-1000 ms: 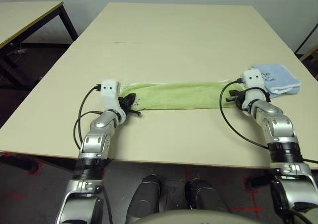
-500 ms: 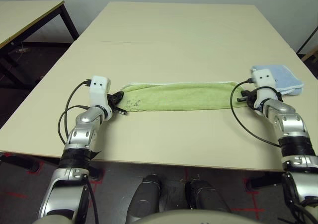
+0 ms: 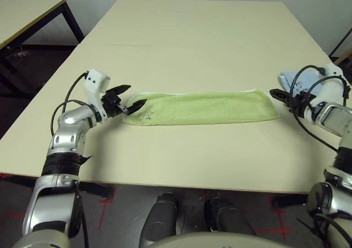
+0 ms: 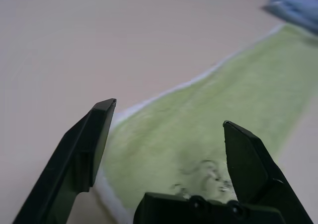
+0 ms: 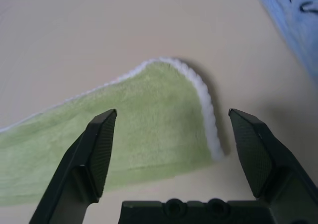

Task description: Fold the towel and set it aside.

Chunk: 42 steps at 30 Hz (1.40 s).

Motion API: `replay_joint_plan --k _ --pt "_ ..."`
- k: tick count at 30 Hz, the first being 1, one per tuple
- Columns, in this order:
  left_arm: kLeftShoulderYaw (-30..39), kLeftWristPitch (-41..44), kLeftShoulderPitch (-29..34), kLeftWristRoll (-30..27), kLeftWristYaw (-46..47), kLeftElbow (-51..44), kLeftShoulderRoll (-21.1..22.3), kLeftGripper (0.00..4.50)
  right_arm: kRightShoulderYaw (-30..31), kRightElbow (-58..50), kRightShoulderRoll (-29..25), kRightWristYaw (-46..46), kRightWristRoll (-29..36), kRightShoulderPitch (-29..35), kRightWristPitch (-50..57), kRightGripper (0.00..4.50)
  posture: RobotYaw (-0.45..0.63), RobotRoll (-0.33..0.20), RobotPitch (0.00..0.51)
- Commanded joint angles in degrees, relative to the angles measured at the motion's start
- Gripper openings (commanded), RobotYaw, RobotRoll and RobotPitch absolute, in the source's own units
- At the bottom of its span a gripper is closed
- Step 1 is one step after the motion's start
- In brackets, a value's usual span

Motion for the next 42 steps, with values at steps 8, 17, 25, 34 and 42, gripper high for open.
replay_joint_plan --k 8,17,25,34,42 --pt "-3.9 1.1 -5.8 0.5 -14.6 4.2 1.3 4.50 -4.2 -1.7 12.2 -9.3 1.3 1.3 3.5 4.47 0.07 0.000 0.122" --pt "-4.9 1.2 -5.7 0.7 -15.4 2.6 0.6 4.50 -5.2 3.9 19.0 -12.4 -3.3 -1.8 -0.6 4.29 0.09 0.000 0.113" --pt "-4.3 1.3 -4.1 0.3 -14.4 0.6 0.6 4.50 -3.7 8.8 18.2 -13.0 -4.6 -1.3 -10.2 1.61 0.10 0.000 0.106" --pt "-2.2 5.4 -3.3 -2.8 -11.8 -2.2 -0.3 4.50 -1.2 9.6 11.3 -11.0 -4.2 -0.1 -15.5 0.04 0.10 0.000 0.107" --pt "-1.6 6.4 -3.9 -3.1 -10.7 -1.9 -0.6 4.50 20.0 2.8 -1.1 1.8 -4.1 2.2 -20.4 0.04 0.09 0.000 0.110"
